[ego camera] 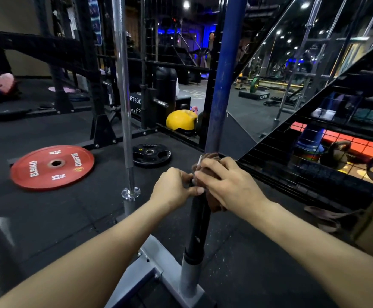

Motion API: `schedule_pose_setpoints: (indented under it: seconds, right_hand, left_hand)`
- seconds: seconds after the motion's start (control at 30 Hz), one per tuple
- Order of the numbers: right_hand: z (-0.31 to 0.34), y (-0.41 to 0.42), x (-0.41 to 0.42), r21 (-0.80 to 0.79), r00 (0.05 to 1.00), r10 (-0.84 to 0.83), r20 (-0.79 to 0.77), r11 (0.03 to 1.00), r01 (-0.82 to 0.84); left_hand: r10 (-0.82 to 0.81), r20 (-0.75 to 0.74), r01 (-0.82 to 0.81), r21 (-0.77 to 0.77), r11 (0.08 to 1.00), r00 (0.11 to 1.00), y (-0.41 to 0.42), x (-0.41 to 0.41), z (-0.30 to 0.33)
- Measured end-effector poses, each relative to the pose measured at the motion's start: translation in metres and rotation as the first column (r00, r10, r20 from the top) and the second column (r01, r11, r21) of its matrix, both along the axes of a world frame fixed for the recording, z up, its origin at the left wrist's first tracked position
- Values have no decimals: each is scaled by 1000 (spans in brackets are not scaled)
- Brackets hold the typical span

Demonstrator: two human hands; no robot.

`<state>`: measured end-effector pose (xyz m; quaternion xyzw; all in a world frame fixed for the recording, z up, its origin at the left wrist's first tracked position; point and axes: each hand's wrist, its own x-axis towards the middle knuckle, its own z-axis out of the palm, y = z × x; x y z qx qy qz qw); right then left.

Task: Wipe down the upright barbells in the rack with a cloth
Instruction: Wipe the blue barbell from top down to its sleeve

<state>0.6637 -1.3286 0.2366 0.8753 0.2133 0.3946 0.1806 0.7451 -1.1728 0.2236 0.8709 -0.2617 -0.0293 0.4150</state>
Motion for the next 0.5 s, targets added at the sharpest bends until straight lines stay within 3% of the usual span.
schedule_pose_setpoints:
  seconds: [0.17,0.37,0.5]
  right_hand:
    - [31,6,4,148,988,-106,112,985,89]
    - [1,3,-4,84,997,-66,-37,994,69]
    - [29,4,0,211,996,-75,55,975,62]
  left_hand:
    - [29,-6,-29,-32,999,1000,-1,-2,2]
    - [21,3,-21,22,1000,1000,1,1,0]
    - [12,5,-12,-44,999,1000,0,4,-4]
